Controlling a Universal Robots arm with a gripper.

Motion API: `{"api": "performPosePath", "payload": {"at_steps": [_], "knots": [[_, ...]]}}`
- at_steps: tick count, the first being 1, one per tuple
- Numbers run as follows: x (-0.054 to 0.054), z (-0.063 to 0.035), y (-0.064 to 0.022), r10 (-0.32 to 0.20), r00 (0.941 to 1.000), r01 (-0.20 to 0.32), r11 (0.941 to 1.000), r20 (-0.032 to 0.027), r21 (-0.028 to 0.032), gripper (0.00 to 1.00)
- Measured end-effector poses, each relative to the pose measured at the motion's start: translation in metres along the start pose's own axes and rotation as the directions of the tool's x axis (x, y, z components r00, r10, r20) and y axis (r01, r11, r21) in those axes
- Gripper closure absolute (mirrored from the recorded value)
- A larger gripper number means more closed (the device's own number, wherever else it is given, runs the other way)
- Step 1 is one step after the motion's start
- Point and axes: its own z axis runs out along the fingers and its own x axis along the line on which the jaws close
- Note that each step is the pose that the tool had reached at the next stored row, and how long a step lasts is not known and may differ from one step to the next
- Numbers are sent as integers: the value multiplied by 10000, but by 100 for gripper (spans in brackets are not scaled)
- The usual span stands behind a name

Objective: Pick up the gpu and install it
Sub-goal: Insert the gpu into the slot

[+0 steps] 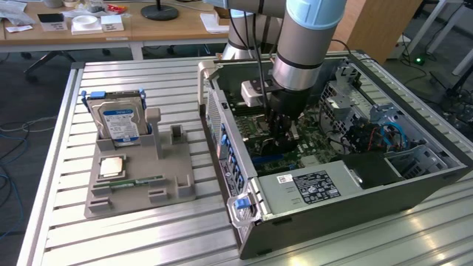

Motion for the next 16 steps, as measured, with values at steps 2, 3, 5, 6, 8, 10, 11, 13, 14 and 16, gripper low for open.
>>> {"api": "performPosePath", "payload": {"at_steps": [2, 3, 5, 6, 8, 10, 11, 13, 14, 16], "knots": [[0, 0, 0, -1, 10000, 1, 10000, 0, -3, 74], [0, 0, -1, -1, 10000, 1, 10000, 0, -3, 74], [0, 0, -1, -1, 10000, 1, 10000, 1, -3, 74], [0, 0, -1, -1, 10000, 1, 10000, 1, -3, 74], [0, 0, -1, -1, 10000, 1, 10000, 1, -3, 74], [-1, 10, -1, -1, 10000, 1, 10000, 0, -2, 74], [0, 12, 0, -1, 10000, 1, 10000, -3, -3, 74], [0, 13, 0, -1, 10000, 1, 10000, -7, -4, 74], [0, 13, 0, -1, 10000, 1, 10000, -8, -5, 74], [1, 14, -3, 39, 10000, -39, 10000, -9, -4, 74]]}}
